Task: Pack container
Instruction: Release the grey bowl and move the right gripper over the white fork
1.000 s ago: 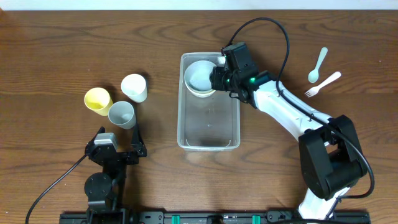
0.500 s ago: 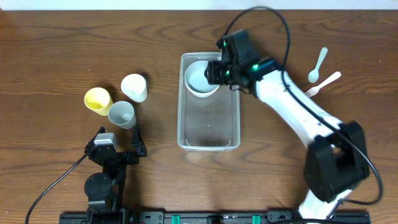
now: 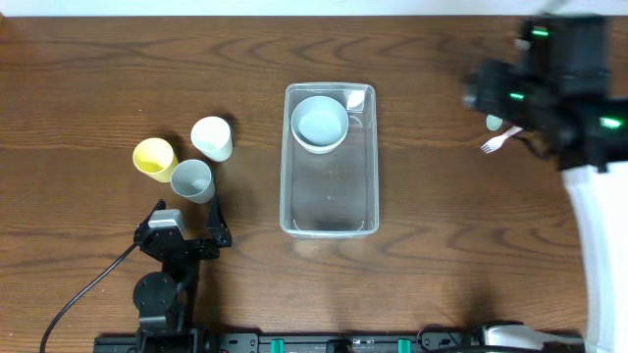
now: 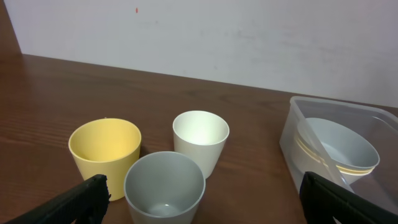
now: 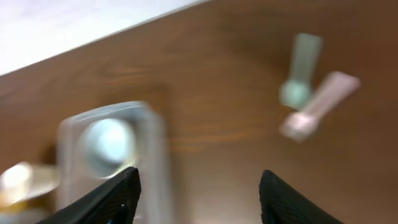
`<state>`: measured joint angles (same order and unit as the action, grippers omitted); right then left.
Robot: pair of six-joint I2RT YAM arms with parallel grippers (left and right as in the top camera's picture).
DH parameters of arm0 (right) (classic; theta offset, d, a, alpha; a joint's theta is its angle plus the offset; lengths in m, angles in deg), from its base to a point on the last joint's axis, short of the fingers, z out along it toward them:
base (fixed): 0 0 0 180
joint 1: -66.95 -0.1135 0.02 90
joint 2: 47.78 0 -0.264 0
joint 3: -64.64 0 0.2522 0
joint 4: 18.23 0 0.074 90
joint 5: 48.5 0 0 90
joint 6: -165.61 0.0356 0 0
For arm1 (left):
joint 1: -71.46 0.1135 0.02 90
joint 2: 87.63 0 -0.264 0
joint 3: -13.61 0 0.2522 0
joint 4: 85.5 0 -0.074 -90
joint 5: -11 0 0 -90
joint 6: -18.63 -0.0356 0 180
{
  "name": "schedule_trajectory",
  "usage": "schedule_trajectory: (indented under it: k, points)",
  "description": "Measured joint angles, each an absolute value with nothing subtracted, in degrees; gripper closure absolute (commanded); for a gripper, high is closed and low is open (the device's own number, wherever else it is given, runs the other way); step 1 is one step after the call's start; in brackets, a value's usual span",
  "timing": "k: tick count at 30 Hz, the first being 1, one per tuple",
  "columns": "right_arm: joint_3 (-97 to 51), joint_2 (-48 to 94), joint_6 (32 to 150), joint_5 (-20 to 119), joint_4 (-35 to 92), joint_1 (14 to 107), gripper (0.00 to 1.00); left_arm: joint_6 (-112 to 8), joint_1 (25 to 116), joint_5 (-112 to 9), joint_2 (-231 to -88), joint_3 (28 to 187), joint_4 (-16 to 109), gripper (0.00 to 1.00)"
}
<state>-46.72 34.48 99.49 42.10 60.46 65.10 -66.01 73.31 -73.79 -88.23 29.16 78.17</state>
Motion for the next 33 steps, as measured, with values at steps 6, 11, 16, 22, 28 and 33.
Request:
schedule_trajectory:
  k: [6,11,16,22,28,33]
  points:
    - [-45.83,35.01,100.21,37.51,64.13,72.90,0.28,-66.01,73.29,-73.79,-88.23,29.16,78.17,0.02]
    - [-41.63,38.04,102.05,36.20,59.78,76.27,0.30,-66.01,73.29,-73.79,-88.23,29.16,78.17,0.02]
    - [-36.14,44.64,102.57,37.14,51.34,78.87,0.34,-66.01,73.29,-73.79,-88.25,29.16,78.17,0.02]
    - [-34.02,55.31,102.59,39.24,47.15,79.20,0.38,-66.03,73.29,-73.79,-88.25,29.16,78.17,0.02]
    - [-34.00,61.89,102.61,40.13,45.77,79.22,0.42,-66.01,73.29,-73.79,-88.23,29.16,78.17,0.02]
    - [-33.94,63.70,102.61,40.44,44.30,80.05,0.47,-66.01,73.29,-73.79,-88.23,29.16,78.17,0.02]
